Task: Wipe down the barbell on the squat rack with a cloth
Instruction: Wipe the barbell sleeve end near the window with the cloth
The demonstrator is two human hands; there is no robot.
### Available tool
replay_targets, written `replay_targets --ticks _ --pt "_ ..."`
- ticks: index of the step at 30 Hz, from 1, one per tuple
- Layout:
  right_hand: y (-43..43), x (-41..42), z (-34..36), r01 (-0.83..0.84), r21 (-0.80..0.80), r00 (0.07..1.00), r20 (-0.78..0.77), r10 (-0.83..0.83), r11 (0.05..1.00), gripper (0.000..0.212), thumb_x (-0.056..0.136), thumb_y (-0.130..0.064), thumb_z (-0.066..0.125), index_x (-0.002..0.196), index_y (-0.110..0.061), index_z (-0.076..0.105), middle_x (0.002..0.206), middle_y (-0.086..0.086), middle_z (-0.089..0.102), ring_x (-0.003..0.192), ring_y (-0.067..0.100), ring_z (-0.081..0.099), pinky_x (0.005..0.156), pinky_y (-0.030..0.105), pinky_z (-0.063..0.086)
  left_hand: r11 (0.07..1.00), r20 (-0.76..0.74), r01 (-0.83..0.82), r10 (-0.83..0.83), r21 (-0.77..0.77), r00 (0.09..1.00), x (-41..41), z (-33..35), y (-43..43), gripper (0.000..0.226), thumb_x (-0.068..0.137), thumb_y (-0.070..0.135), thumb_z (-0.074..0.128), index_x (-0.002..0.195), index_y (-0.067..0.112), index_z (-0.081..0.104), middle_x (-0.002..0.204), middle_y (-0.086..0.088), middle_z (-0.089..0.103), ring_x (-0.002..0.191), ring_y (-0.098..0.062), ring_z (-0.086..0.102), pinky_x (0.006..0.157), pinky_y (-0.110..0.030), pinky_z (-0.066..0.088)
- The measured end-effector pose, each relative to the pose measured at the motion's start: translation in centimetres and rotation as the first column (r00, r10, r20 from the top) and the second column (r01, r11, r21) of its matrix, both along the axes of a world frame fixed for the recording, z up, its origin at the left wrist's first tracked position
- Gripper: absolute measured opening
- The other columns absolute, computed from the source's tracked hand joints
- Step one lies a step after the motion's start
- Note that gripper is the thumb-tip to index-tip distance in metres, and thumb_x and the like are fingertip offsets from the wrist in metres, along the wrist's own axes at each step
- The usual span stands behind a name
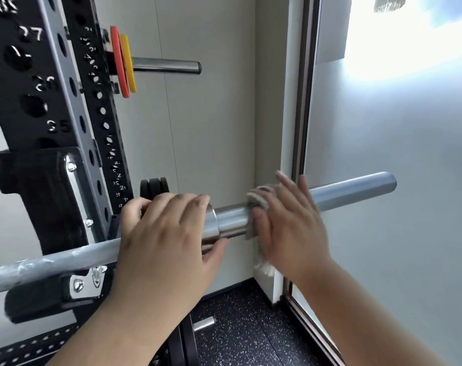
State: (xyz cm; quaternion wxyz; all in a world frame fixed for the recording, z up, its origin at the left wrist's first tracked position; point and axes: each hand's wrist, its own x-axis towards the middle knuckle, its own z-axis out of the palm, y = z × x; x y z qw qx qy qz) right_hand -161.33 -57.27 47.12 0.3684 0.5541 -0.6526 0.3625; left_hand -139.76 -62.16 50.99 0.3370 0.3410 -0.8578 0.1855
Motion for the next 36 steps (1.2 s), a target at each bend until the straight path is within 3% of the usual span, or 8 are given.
replay_targets --ticks 4,10,15,20,24,26,32,36 --pt "-0.3 -0.5 1.5 0.134 -0.05 0.97 0.211 -0.121 0.99 0.038 0.104 -0.031 0.037 0.097 -0.023 0.073 0.097 -0.003 0.071 0.124 0.031 0.061 0.123 0.055 0.027 1.0 -0.054 0.011 -0.011 -0.01 0.998 1.2 -0.4 -0.1 0.058 0.076 0.056 0.077 0.122 0.022 0.065 0.112 0.006 0.071 0.109 -0.025 0.065 0.099 -0.045 0.03" --pt "-1.2 3.8 2.2 -0.128 0.153 0.986 -0.084 0.142 0.98 0.035 0.106 -0.033 0.04 0.111 -0.026 0.073 0.108 -0.009 0.072 0.115 0.016 0.064 0.124 0.046 0.029 0.995 0.008 0.047 -0.048 0.09 0.999 1.6 -1.0 -0.5 0.062 0.079 0.055 0.075 0.129 0.022 0.058 0.144 0.001 0.063 0.135 -0.026 0.056 0.11 -0.047 0.035" --pt "-0.7 1.3 3.8 0.118 0.219 0.99 0.05 -0.132 0.969 0.044 0.103 -0.038 0.026 0.092 -0.03 0.068 0.087 -0.01 0.065 0.104 0.019 0.064 0.124 0.05 0.025 0.992 -0.012 0.112 -0.112 0.066 0.994 2.2 -1.2 -0.7 0.057 0.081 0.045 0.076 0.131 0.023 0.057 0.14 0.004 0.066 0.129 -0.024 0.06 0.107 -0.04 0.031" --pt "-0.5 5.1 1.3 -0.142 0.124 0.99 -0.008 0.144 0.982 0.038 0.107 -0.032 0.039 0.12 -0.024 0.073 0.122 -0.008 0.072 0.13 0.017 0.059 0.121 0.049 0.033 0.982 -0.057 0.186 -0.187 -0.014 0.981 2.7 -1.3 -0.3 0.037 0.081 0.036 0.08 0.112 0.022 0.067 0.133 0.007 0.07 0.119 -0.021 0.061 0.099 -0.039 0.039" --pt "-0.4 2.1 3.4 0.031 0.104 0.993 0.113 -0.043 0.994 0.045 0.107 -0.035 0.03 0.093 -0.022 0.071 0.085 -0.004 0.071 0.093 0.026 0.07 0.121 0.049 0.033 0.986 -0.073 0.168 -0.167 0.012 0.983 3.3 -0.9 -0.3 0.047 0.086 0.045 0.073 0.127 0.025 0.063 0.131 0.011 0.069 0.126 -0.018 0.06 0.11 -0.04 0.039" --pt "-0.7 3.4 4.1 -0.059 0.048 0.981 0.189 0.048 0.997 0.044 0.107 -0.031 0.03 0.088 -0.02 0.069 0.076 -0.005 0.067 0.079 0.022 0.067 0.121 0.045 0.034 0.992 -0.064 0.109 -0.105 0.06 0.992 3.6 -0.6 -0.5 0.058 0.087 0.052 0.068 0.137 0.025 0.059 0.138 0.01 0.065 0.134 -0.018 0.055 0.115 -0.041 0.034" --pt "-2.3 8.8 3.1 -0.268 0.164 0.963 0.061 0.261 0.949 0.044 0.107 -0.036 0.034 0.124 -0.019 0.071 0.125 -0.007 0.071 0.12 0.014 0.064 0.12 0.039 0.036 0.985 0.008 0.035 -0.037 0.168 0.999 3.5 -0.4 -0.9 0.06 0.078 0.052 0.065 0.131 0.024 0.063 0.133 0.012 0.068 0.135 -0.019 0.052 0.108 -0.038 0.031" --pt "-1.1 4.5 3.8 -0.118 0.186 0.993 0.033 0.114 0.975 0.039 0.106 -0.03 0.035 0.096 -0.021 0.072 0.095 -0.006 0.074 0.091 0.016 0.066 0.103 0.043 0.049 0.994 0.006 -0.013 0.012 0.111 1.0 4.4 -0.5 -0.8 0.06 0.083 0.052 0.068 0.134 0.02 0.065 0.135 0.007 0.069 0.133 -0.022 0.056 0.11 -0.04 0.029"
